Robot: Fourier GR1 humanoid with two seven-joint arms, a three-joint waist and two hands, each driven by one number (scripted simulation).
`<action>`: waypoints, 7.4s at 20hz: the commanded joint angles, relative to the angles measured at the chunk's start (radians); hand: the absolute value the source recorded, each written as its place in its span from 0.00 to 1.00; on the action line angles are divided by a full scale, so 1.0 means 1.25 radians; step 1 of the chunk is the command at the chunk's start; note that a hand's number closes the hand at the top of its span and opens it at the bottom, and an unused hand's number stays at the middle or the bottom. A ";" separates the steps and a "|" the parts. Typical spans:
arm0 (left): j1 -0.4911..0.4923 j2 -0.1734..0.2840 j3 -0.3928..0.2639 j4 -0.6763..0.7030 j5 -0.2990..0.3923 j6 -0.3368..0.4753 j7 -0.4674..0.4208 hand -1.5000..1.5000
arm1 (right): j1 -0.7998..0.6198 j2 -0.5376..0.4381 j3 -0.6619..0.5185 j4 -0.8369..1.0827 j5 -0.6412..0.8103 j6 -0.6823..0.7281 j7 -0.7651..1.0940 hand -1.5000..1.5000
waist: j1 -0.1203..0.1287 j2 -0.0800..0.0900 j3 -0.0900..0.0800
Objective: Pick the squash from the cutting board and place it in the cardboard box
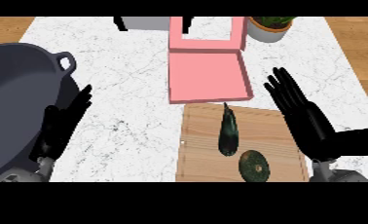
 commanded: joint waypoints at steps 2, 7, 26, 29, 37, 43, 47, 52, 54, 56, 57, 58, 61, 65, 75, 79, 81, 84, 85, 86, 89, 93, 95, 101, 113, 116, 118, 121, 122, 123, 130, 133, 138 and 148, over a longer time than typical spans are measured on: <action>0.008 0.016 0.059 0.043 -0.046 0.046 -0.061 0.50 | 0.042 -0.020 0.014 -0.068 0.052 -0.009 -0.008 0.00 | -0.020 0.009 0.030; 0.000 0.079 0.093 0.059 -0.091 0.090 -0.061 0.50 | 0.024 -0.261 -0.003 -0.070 0.318 0.062 -0.118 0.00 | -0.007 -0.030 -0.004; -0.019 0.043 0.160 0.156 -0.134 0.099 -0.154 0.50 | 0.163 -0.338 -0.019 0.179 0.582 0.005 -0.527 0.00 | -0.014 0.013 0.029; -0.002 0.034 0.147 0.101 -0.151 0.119 -0.115 0.50 | 0.163 -0.374 0.015 0.116 0.639 0.042 -0.442 0.00 | -0.012 0.010 0.030; -0.042 0.010 0.165 0.150 -0.170 0.097 -0.121 0.50 | 0.052 -0.355 0.120 0.024 0.752 0.208 -0.149 0.00 | -0.011 0.012 0.030; -0.052 0.017 0.192 0.123 -0.198 0.078 -0.080 0.50 | 0.017 -0.248 0.193 -0.007 0.853 0.254 0.004 0.00 | -0.014 0.012 0.031; -0.027 -0.014 0.211 0.108 -0.230 0.060 -0.068 0.50 | 0.041 -0.205 0.181 0.082 0.913 0.221 -0.090 0.00 | -0.014 0.011 0.031; -0.023 -0.034 0.259 0.146 -0.256 0.023 -0.113 0.50 | 0.068 -0.166 0.179 0.000 0.954 0.281 -0.019 0.00 | -0.017 0.011 0.031; -0.017 -0.049 0.278 0.131 -0.267 0.012 -0.111 0.50 | 0.054 -0.153 0.160 0.028 0.966 0.295 -0.059 0.00 | -0.016 0.011 0.031; -0.021 -0.040 0.292 0.160 -0.260 -0.021 -0.145 0.50 | 0.006 -0.105 0.157 0.020 0.948 0.334 -0.016 0.00 | -0.015 0.012 0.031; -0.033 -0.079 0.282 0.163 -0.295 0.025 -0.133 0.50 | 0.045 -0.108 0.159 -0.027 0.950 0.343 -0.009 0.00 | -0.017 0.011 0.031; -0.052 -0.061 0.276 0.107 -0.304 0.011 -0.048 0.50 | 0.036 -0.108 0.154 0.013 0.956 0.333 -0.053 0.00 | -0.016 0.011 0.031; 0.048 -0.059 0.294 0.015 -0.288 -0.013 -0.048 0.50 | 0.105 -0.130 0.142 -0.053 0.947 0.340 -0.083 0.00 | -0.014 0.010 0.031; -0.002 -0.082 0.326 0.095 -0.314 -0.031 -0.082 0.50 | 0.070 -0.103 0.126 -0.047 0.962 0.369 -0.109 0.00 | -0.015 0.011 0.031; -0.013 -0.097 0.363 0.085 -0.348 -0.061 -0.082 0.50 | 0.101 -0.053 0.169 -0.075 1.064 0.424 0.009 0.00 | -0.015 0.011 0.031; 0.008 -0.136 0.345 0.059 -0.391 -0.028 -0.070 0.50 | 0.050 -0.010 0.156 -0.022 1.072 0.466 0.049 0.00 | -0.014 0.011 0.031; -0.022 -0.117 0.365 0.092 -0.372 -0.057 -0.078 0.50 | 0.002 0.051 0.176 0.122 1.124 0.356 0.022 0.00 | -0.011 0.012 0.031; -0.015 -0.127 0.382 0.138 -0.364 -0.064 -0.128 0.50 | 0.088 0.020 0.216 0.018 1.201 0.237 -0.002 1.00 | -0.018 0.012 0.031; -0.035 -0.097 0.381 0.078 -0.361 -0.087 -0.049 0.50 | 0.092 0.014 0.207 0.110 1.221 0.140 -0.070 1.00 | -0.015 0.011 0.032; -0.007 -0.114 0.375 0.041 -0.382 -0.060 -0.043 0.50 | 0.059 0.011 0.168 0.120 1.205 0.149 -0.079 1.00 | -0.012 0.011 0.032; -0.036 -0.130 0.395 0.163 -0.379 -0.078 -0.138 0.50 | 0.025 0.052 0.171 0.119 1.239 0.134 -0.051 1.00 | -0.016 0.012 0.031; -0.029 -0.132 0.378 0.084 -0.397 -0.070 -0.063 0.50 | 0.059 0.093 0.144 0.083 1.288 0.065 0.052 1.00 | -0.019 0.010 0.031; -0.015 -0.135 0.394 0.096 -0.388 -0.056 -0.074 0.50 | 0.125 0.130 0.067 0.058 1.285 0.015 0.175 1.00 | -0.045 0.006 0.031; 0.021 -0.134 0.408 0.090 -0.376 -0.061 -0.091 0.50 | 0.219 0.230 -0.039 -0.045 1.391 -0.127 0.455 1.00 | -0.053 0.001 0.028; -0.034 -0.137 0.391 0.103 -0.395 -0.081 -0.081 0.50 | 0.220 0.254 0.228 -0.396 1.787 -0.058 0.624 1.00 | -0.020 0.009 0.030; -0.063 -0.130 0.404 0.127 -0.395 -0.090 -0.073 0.50 | 0.129 0.254 0.301 -0.389 1.799 0.033 0.688 1.00 | -0.015 0.012 0.030; -0.034 -0.151 0.389 0.086 -0.407 -0.076 -0.064 0.50 | 0.042 0.254 0.255 -0.331 1.699 0.003 0.669 1.00 | -0.008 0.012 0.031; -0.025 -0.163 0.377 0.094 -0.426 -0.068 -0.077 0.50 | -0.091 0.254 0.187 -0.300 1.602 0.025 0.688 1.00 | -0.008 0.014 0.031; -0.061 -0.144 0.401 0.120 -0.401 -0.093 -0.074 0.50 | -0.143 0.254 0.201 -0.273 1.581 0.037 0.741 1.00 | -0.007 0.014 0.031; 0.019 -0.155 0.386 0.073 -0.405 -0.092 -0.124 0.50 | -0.199 0.254 0.130 -0.250 1.542 0.030 0.725 1.00 | 0.004 0.014 0.031; -0.003 -0.163 0.399 0.096 -0.400 -0.099 -0.114 0.50 | -0.430 0.254 0.038 -0.017 1.414 -0.088 0.794 1.00 | 0.005 0.015 0.031; -0.070 -0.148 0.413 0.131 -0.400 -0.108 -0.084 0.50 | -0.496 0.254 -0.018 0.088 1.353 -0.142 0.776 1.00 | -0.002 0.017 0.031; -0.024 -0.157 0.408 0.107 -0.411 -0.103 -0.118 0.50 | -0.589 0.252 -0.125 0.315 1.285 -0.251 0.667 1.00 | 0.006 0.018 0.031; -0.044 -0.134 0.417 0.068 -0.406 -0.141 -0.058 0.50 | -0.788 0.252 -0.239 0.769 1.295 -0.447 0.633 1.00 | 0.017 0.021 0.031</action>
